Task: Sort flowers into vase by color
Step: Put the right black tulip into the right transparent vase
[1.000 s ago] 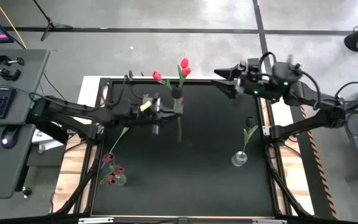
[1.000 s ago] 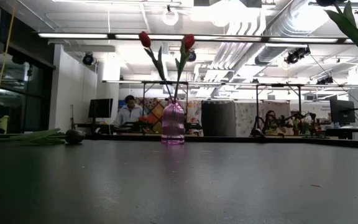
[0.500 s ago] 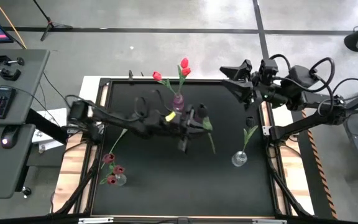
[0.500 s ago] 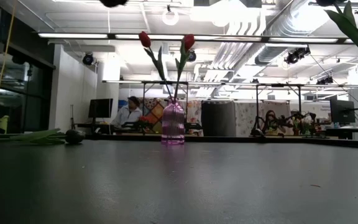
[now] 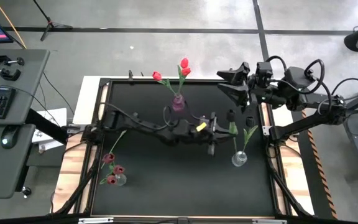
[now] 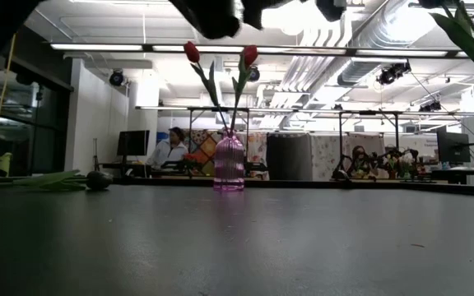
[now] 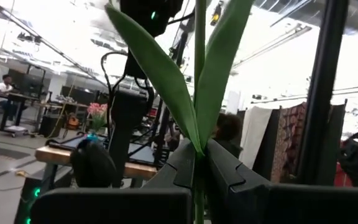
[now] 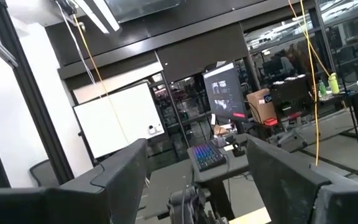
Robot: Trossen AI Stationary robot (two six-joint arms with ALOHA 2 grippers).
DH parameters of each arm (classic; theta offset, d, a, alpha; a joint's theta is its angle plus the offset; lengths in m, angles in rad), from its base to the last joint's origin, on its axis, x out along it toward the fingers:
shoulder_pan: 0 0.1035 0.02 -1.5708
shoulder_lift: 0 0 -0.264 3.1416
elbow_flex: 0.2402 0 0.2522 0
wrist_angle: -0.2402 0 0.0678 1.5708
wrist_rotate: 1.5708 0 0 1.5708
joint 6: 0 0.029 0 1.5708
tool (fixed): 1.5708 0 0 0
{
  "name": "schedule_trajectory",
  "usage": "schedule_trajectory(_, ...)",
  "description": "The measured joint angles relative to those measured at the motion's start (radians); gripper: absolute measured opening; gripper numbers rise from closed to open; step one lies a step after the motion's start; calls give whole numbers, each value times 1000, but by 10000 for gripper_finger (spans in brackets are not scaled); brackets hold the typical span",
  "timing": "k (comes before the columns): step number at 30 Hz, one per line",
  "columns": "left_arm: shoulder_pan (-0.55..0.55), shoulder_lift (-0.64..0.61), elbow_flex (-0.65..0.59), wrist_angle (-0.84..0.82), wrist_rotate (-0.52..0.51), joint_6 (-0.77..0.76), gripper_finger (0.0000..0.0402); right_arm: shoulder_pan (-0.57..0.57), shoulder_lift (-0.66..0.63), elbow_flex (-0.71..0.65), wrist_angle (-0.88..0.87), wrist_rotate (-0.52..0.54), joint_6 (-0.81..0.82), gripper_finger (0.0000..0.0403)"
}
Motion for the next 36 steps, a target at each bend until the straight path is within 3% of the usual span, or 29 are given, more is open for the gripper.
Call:
schedule_trajectory(13, 7, 216, 267, -12, -3, -14, 0, 0, 0, 0, -22, 45, -13, 263)
schedule_trajectory(36, 38, 229, 272, -69, 17, -26, 1, 0, 1, 0, -46, 44, -13, 263)
